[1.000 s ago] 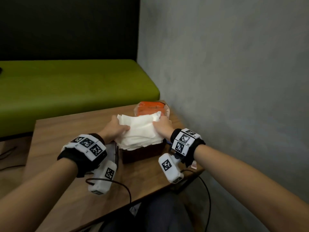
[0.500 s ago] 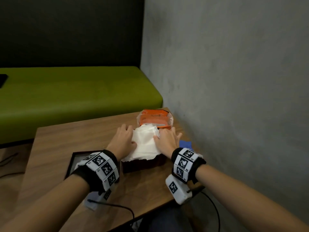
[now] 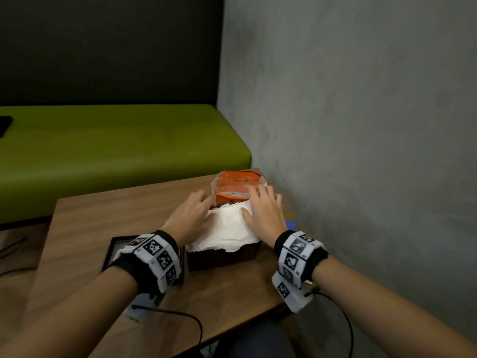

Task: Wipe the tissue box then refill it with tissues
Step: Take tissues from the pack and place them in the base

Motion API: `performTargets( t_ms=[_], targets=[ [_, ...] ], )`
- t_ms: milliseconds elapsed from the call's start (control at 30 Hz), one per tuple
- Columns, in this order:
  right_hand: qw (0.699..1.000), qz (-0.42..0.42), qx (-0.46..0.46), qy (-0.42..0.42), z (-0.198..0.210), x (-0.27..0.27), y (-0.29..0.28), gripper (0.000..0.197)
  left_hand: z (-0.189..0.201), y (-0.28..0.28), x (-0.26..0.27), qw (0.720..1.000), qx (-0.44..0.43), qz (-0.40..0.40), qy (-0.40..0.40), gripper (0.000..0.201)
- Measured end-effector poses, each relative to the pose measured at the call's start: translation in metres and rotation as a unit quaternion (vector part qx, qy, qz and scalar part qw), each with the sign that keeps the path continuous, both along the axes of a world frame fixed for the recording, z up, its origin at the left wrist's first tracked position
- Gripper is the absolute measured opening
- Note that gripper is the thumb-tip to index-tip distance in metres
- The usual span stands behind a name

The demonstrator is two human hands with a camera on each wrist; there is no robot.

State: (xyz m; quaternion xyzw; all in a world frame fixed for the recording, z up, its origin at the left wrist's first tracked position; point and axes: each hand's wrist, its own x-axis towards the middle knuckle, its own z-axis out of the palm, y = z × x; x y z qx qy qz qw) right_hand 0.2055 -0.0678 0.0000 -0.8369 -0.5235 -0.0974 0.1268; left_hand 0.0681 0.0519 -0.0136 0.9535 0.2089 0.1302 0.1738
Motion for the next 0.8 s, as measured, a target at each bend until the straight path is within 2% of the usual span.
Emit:
performTargets(
  t_ms=[67, 100, 167, 233, 267, 367, 433, 500, 533, 600, 667, 733, 800],
  targets=[
    [0.989, 0.093, 0.030, 0.107, 0.002, 0.007, -0.005, 0.028, 0.006, 0.000, -0.005, 0.997, -0.054, -0.046, 0.027, 0.043],
    [0.978, 0.141, 0.013, 0.154, 0.001, 0.009, -0.009, 0.024, 0.007, -0.001, -0.007, 0.992, -0.080, -0.072, 0.069, 0.050],
    [0.962, 0.204, -0.087, 0.158, -0.003, 0.006, -0.015, 0.027, 0.003, -0.003, -0.006, 0.980, -0.063, -0.101, 0.160, 0.059],
    [0.953, 0.210, -0.178, 0.125, -0.008, 0.001, -0.017, 0.038, -0.006, -0.004, -0.001, 0.973, -0.005, -0.101, 0.206, 0.061],
    [0.952, 0.200, -0.193, 0.131, -0.009, -0.001, -0.017, 0.041, -0.009, -0.005, 0.002, 0.971, 0.019, -0.095, 0.219, 0.063],
    [0.947, 0.149, -0.191, 0.212, -0.009, -0.006, -0.012, 0.045, -0.016, -0.010, 0.007, 0.964, 0.071, -0.085, 0.241, 0.070],
    [0.947, 0.136, -0.194, 0.217, -0.007, -0.007, -0.009, 0.045, -0.016, -0.012, 0.008, 0.962, 0.085, -0.083, 0.245, 0.073],
    [0.965, 0.149, -0.141, 0.164, -0.002, -0.009, -0.009, 0.039, -0.013, -0.010, 0.005, 0.970, 0.072, -0.091, 0.214, 0.072],
    [0.974, 0.174, -0.096, 0.112, 0.000, -0.011, -0.009, 0.034, -0.011, -0.008, 0.002, 0.978, 0.064, -0.093, 0.173, 0.071],
    [0.979, 0.199, -0.030, -0.024, -0.002, -0.013, -0.010, 0.024, -0.004, -0.005, -0.006, 0.987, 0.107, -0.074, 0.098, 0.070],
    [0.981, 0.138, -0.070, -0.121, -0.006, -0.017, -0.011, 0.024, 0.004, -0.006, -0.015, 0.983, 0.144, -0.028, 0.109, 0.078],
    [0.980, 0.024, -0.135, -0.144, -0.008, -0.022, -0.011, 0.021, 0.003, -0.009, -0.019, 0.978, 0.142, -0.012, 0.150, 0.083],
    [0.970, -0.005, -0.198, -0.144, -0.010, -0.020, -0.014, 0.014, 0.001, -0.011, -0.021, 0.979, 0.117, 0.001, 0.169, 0.076]
  ],
)
